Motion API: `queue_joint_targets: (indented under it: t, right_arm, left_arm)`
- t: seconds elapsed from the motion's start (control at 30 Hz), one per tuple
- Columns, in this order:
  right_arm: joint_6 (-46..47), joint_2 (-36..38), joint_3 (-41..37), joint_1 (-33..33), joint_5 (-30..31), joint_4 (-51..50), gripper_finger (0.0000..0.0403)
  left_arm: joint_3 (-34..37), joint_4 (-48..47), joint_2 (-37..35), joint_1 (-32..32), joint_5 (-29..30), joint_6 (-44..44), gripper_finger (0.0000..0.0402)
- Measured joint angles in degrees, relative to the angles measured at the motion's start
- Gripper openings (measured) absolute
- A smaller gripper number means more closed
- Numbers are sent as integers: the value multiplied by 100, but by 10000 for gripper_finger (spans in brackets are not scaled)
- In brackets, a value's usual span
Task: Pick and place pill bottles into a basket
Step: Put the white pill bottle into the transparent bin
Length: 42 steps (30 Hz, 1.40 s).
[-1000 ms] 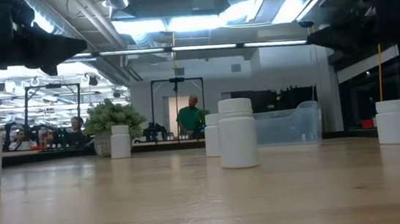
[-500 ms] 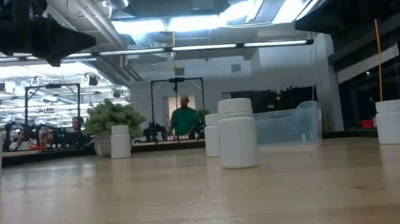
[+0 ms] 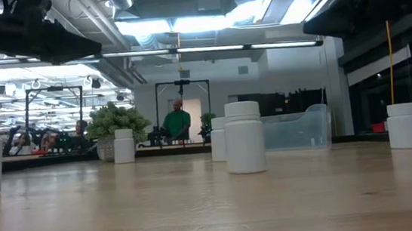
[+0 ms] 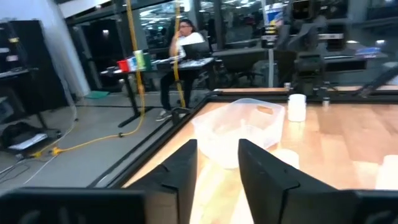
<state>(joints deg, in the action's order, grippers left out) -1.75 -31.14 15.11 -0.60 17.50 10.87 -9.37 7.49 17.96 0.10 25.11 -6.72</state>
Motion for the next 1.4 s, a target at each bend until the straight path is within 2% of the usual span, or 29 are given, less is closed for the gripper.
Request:
queue_joint_targets:
  t: [0.13, 0.27, 0.37, 0.53, 0.7, 0.87, 1.07, 1.2, 1.3, 1.4]
  right_arm:
    - [-3, 0, 0, 0, 0, -8, 149]
    - [88, 0, 0, 0, 0, -12, 201]
    - [286, 0, 0, 0, 53, -78, 238]
    - [312, 1, 0, -2, 384, -182, 282]
    - [836, 0, 48, 11, 389, -485, 291]
    - [1538, -136, 802, 15, 390, -2176, 291]
    - [2116, -633, 1952, 24, 382, -4040, 291]
    - [3068, -912, 2525, 184, 225, -5388, 291]
    - [3781, -1008, 2623, 456, 143, -5938, 291]
    - [4108, -1051, 2607, 756, 146, -6064, 291]
  left_arm:
    - [4, 0, 0, 0, -65, 289, 161]
    - [5, -11, 0, 0, 251, 329, 191]
    - [9, -3, 0, 0, 391, 38, 201]
    - [9, 44, 0, 0, 291, 23, 201]
    - [9, 44, 0, 0, -159, 502, 203]
    - [-118, -29, 209, 0, -258, 939, 201]
    - [-642, -8, 1084, 0, -256, 937, 201]
    - [-962, -51, 1743, 0, -269, 907, 200]
    - [-1138, -57, 2177, 0, -271, 901, 200]
    - [-1301, -52, 2545, 0, -289, 900, 200]
